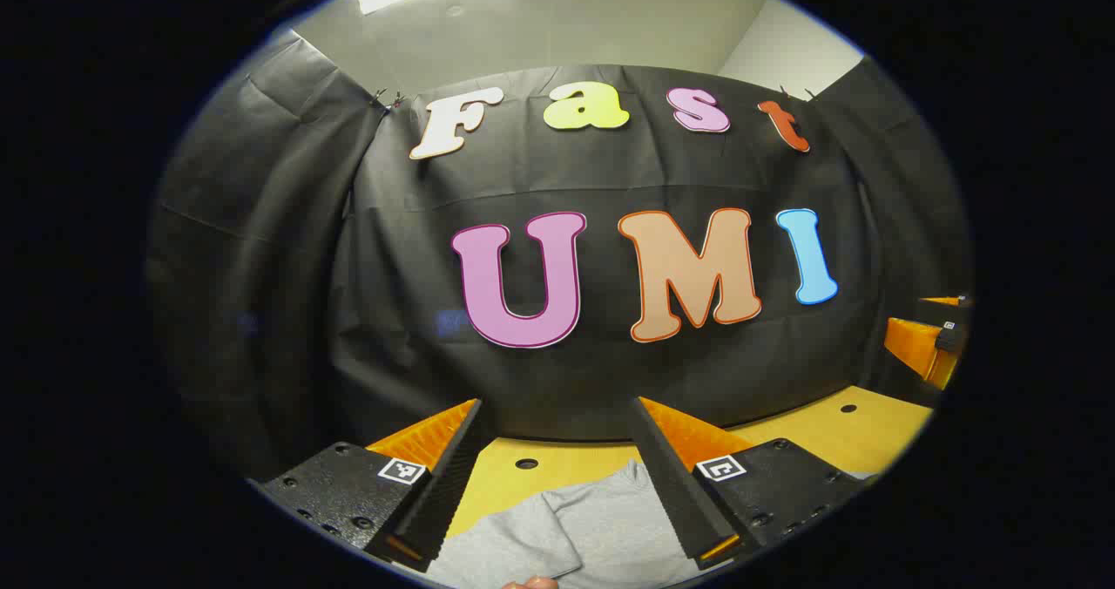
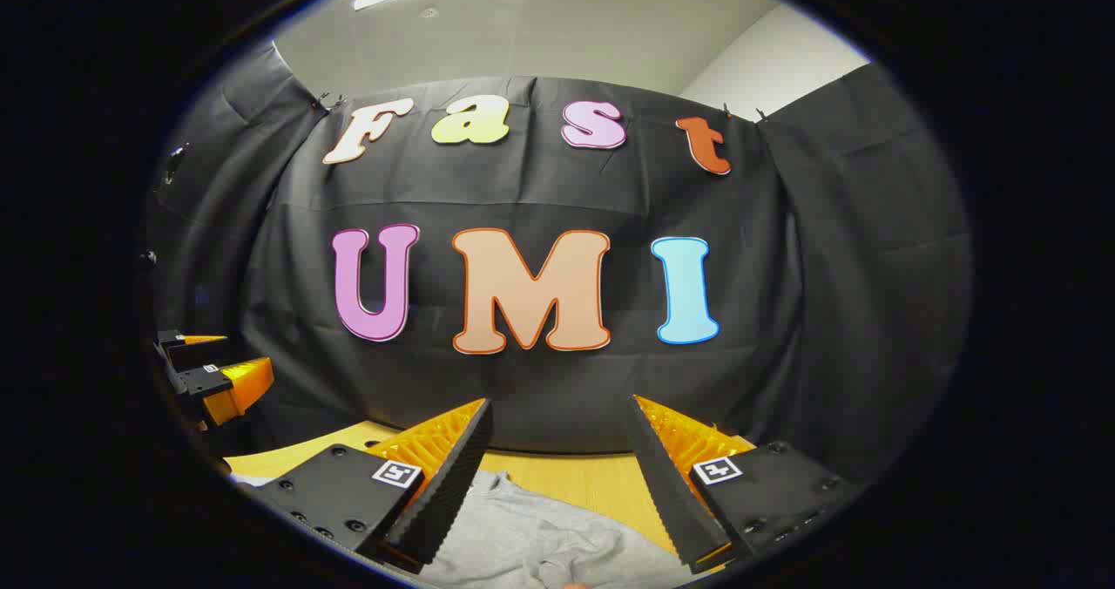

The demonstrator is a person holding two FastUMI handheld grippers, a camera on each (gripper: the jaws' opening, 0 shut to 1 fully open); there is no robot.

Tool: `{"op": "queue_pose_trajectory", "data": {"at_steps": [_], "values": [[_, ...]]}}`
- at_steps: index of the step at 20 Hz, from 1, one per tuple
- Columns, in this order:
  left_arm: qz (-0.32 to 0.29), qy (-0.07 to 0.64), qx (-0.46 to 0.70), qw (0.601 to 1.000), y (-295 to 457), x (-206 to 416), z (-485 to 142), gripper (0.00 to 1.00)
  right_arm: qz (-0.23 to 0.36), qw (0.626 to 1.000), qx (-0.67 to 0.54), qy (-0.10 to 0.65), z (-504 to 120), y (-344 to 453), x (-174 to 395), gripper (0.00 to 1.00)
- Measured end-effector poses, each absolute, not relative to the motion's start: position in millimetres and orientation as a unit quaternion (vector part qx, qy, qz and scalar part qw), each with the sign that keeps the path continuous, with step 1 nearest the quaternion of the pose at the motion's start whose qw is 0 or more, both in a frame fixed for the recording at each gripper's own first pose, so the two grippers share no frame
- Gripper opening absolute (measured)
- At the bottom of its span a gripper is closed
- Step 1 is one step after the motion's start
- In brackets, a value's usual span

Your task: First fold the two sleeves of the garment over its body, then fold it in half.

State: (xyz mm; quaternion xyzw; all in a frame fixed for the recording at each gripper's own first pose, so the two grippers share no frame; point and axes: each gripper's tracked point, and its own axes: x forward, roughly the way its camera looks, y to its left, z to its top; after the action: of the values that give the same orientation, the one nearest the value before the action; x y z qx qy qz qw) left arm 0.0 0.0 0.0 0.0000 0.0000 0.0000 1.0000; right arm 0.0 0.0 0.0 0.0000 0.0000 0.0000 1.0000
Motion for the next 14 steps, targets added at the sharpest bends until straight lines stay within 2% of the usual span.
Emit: {"op": "queue_pose_trajectory", "data": {"at_steps": [14], "values": [[0.003,-0.004,0.000,1.000,4,2,-4,0.96,0.011,1.000,-0.014,0.007,-5,14,-2,0.97]]}}
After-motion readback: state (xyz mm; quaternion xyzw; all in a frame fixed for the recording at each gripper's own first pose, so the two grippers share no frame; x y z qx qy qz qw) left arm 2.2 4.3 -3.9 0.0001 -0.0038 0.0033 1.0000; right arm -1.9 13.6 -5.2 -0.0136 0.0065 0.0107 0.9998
